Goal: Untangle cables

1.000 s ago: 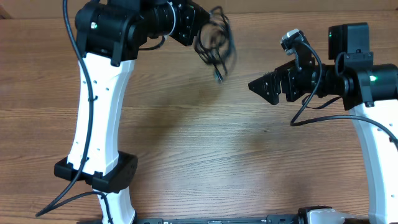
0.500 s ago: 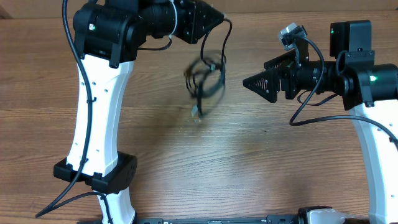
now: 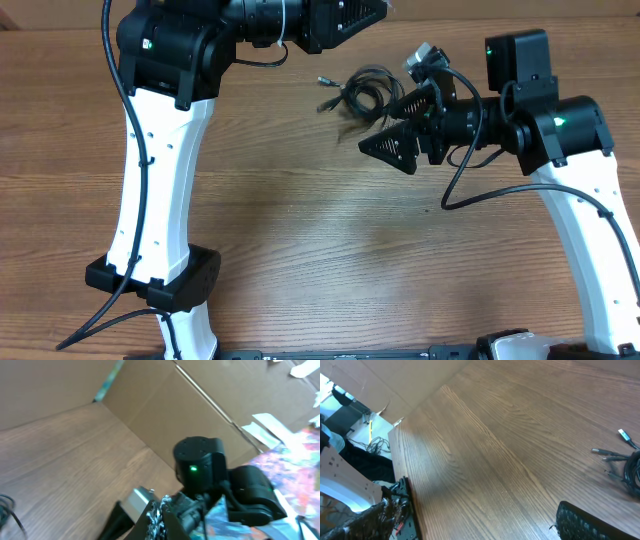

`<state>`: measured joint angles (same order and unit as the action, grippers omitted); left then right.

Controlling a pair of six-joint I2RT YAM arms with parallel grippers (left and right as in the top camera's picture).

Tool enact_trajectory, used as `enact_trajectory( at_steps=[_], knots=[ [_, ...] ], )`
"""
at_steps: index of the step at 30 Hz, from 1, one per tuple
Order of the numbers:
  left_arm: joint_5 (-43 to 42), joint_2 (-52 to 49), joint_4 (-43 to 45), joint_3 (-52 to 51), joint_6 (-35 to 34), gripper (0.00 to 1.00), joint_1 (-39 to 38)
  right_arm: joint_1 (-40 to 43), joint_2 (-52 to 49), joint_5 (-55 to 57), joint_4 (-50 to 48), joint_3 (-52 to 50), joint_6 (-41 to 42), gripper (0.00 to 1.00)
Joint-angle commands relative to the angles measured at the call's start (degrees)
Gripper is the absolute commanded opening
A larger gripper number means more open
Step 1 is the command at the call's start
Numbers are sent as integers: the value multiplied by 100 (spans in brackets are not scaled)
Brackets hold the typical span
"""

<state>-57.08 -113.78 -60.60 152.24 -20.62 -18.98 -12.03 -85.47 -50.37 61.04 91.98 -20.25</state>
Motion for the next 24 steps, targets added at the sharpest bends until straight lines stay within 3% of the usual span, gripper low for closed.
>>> enact_trajectory(
  at_steps=[1,4,7,12,14,18,21,24],
  knots=[
    [-332,214,-31,28,13,4,133,-22,15,323,-83,184,-83,100],
    [-151,214,-225,28,507,4,247,-26,-26,1340,-205,184,68,100],
    [640,229,-472,28,846,4,310,-28,-236,2269,-627,146,848,100],
    [3060,518,-1106,28,1167,4,262,-79,-879,2732,-1480,129,1801,100],
    [3969,765,-1335,28,1239,11,166,-114,-1154,2721,-1897,129,2135,100],
    [5460,1259,-1755,28,1386,35,-31,-273,-1788,2892,-2951,129,2935,100],
    [6175,1523,-2146,28,1377,43,-136,-376,-2229,3082,-3530,129,3532,100],
    [6205,1624,-2426,28,1241,45,-146,-426,-2575,3202,-3742,129,4380,100]
  ],
)
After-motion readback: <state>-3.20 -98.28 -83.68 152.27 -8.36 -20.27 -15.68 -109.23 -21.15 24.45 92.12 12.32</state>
